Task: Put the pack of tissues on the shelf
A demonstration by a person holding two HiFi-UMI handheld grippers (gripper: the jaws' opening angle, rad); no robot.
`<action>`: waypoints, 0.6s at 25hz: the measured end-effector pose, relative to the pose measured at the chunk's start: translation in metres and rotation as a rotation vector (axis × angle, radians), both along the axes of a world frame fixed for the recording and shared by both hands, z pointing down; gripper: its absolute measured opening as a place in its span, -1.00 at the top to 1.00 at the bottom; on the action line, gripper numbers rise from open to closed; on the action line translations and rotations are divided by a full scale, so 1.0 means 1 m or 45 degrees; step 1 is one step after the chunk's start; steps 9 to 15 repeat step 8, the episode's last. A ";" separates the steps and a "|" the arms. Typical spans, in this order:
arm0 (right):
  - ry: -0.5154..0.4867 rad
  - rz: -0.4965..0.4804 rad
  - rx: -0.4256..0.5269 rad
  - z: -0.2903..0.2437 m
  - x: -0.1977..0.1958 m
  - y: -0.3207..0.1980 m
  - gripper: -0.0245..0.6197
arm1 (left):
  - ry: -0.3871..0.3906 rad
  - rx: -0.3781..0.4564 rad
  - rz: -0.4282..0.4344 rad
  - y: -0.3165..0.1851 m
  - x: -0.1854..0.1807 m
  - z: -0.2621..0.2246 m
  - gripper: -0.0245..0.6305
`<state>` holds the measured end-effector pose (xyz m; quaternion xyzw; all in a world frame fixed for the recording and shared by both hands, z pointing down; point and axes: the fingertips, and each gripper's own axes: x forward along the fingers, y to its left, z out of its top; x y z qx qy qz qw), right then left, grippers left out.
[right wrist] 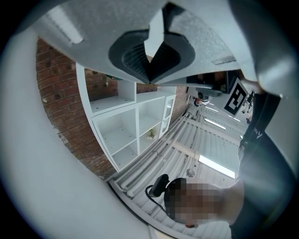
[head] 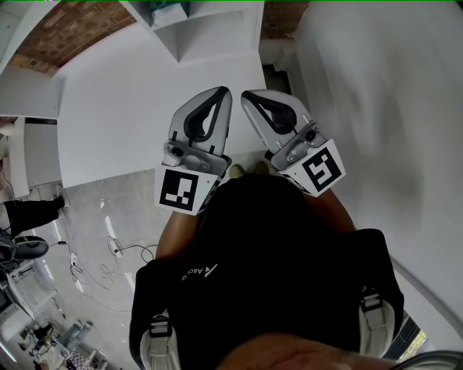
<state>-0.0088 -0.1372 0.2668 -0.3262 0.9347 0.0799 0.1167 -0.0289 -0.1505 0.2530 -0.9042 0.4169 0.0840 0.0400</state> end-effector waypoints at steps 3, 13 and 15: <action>-0.002 0.003 -0.003 0.000 0.000 -0.001 0.92 | 0.008 0.006 -0.001 -0.001 -0.001 -0.002 0.93; -0.003 0.008 -0.009 0.001 -0.001 -0.003 0.92 | -0.045 -0.033 -0.010 -0.003 -0.006 0.009 0.93; -0.003 0.008 -0.009 0.001 -0.001 -0.003 0.92 | -0.045 -0.033 -0.010 -0.003 -0.006 0.009 0.93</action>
